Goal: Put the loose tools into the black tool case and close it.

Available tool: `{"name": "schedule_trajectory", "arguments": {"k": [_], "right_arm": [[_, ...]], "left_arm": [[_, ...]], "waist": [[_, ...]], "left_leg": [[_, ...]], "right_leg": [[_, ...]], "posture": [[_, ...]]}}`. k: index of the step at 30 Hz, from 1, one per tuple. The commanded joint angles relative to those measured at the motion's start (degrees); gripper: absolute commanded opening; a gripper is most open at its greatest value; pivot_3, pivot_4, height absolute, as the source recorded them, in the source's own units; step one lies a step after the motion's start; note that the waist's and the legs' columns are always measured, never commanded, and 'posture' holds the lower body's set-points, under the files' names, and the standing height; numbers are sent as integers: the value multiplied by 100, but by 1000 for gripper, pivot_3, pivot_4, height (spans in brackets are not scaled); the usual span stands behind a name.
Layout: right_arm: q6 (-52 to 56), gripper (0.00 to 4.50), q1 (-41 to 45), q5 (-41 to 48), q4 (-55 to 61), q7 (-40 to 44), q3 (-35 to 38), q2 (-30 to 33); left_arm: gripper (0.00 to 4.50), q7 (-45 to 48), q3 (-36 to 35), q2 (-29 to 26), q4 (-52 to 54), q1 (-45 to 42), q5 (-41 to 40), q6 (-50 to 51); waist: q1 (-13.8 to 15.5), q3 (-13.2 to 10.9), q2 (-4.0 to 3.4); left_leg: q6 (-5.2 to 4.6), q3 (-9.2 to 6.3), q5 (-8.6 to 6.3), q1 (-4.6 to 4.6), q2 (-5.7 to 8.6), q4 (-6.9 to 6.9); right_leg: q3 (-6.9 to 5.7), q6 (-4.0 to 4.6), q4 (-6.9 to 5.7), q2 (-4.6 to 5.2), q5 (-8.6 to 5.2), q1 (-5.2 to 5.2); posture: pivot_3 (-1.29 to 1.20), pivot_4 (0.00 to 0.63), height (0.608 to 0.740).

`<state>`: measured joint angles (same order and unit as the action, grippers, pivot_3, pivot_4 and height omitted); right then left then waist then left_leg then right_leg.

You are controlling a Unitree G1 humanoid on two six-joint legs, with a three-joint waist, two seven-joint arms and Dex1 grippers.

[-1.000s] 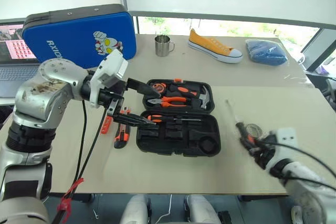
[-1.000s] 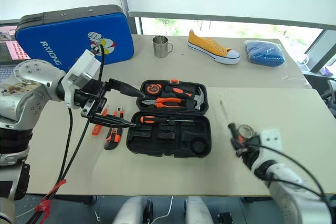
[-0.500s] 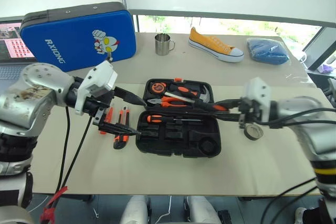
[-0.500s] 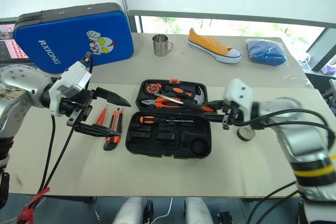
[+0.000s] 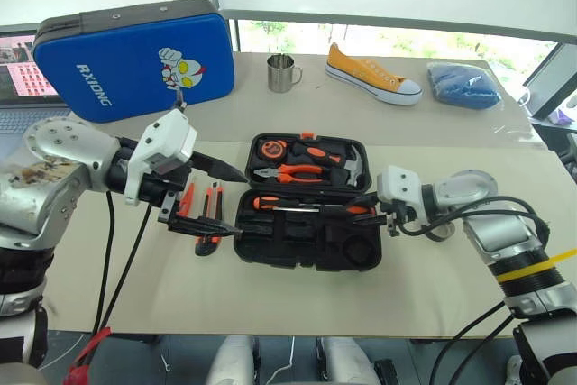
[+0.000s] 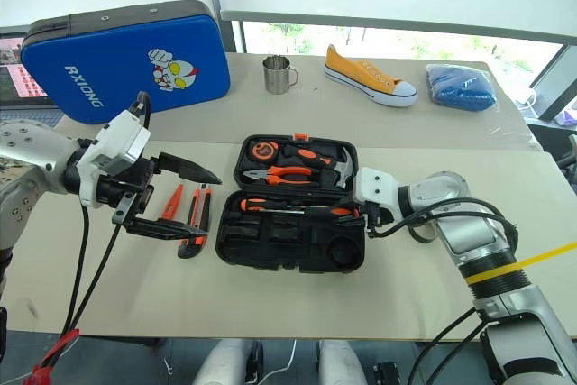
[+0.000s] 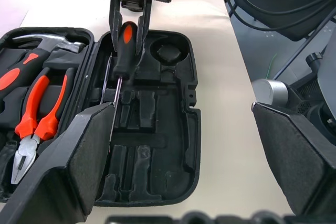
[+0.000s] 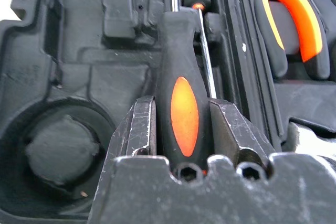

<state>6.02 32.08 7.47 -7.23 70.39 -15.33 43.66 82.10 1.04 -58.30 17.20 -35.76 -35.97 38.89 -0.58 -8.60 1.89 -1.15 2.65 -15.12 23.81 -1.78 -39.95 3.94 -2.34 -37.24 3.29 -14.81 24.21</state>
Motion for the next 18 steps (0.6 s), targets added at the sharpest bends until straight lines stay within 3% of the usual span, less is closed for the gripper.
{"name": "schedule_trajectory", "arguments": {"k": [1, 11, 13, 18], "right_arm": [[-147, 1037, 92, -126, 72, -18, 26, -67], [54, 1037, 5, -231, 281, 40, 68, -77], [173, 2048, -6, -178, 397, 55, 100, -60], [703, 3598, 55, 157, 865, 57, 344, -53]], "left_arm": [[4500, -33, -147, -57, 105, -49, -36, -82], [4500, 0, -1, 35, -31, -184, 46, -195], [4500, 12, 13, 39, -45, -190, 48, -226], [4500, 45, 46, 49, -115, -235, 79, -279]], "waist": [[-10, 0, 0], [-10, 0, 0], [-11, 0, 0], [-11, 0, 0]], "left_leg": [[0, 0, 0, 0, 0, 0], [0, 0, 0, -1, 0, 0], [0, 0, 0, -1, 0, 0], [0, -1, 0, -1, 0, 0]], "right_leg": [[0, 0, 0, 0, 0, 0], [0, 0, -2, 0, 0, -1], [0, 0, -2, 0, 0, 0], [0, 0, -6, -1, 0, 1]], "posture": [[0, 150, 739], [0, 150, 739], [0, 150, 739], [0, 150, 739]]}}
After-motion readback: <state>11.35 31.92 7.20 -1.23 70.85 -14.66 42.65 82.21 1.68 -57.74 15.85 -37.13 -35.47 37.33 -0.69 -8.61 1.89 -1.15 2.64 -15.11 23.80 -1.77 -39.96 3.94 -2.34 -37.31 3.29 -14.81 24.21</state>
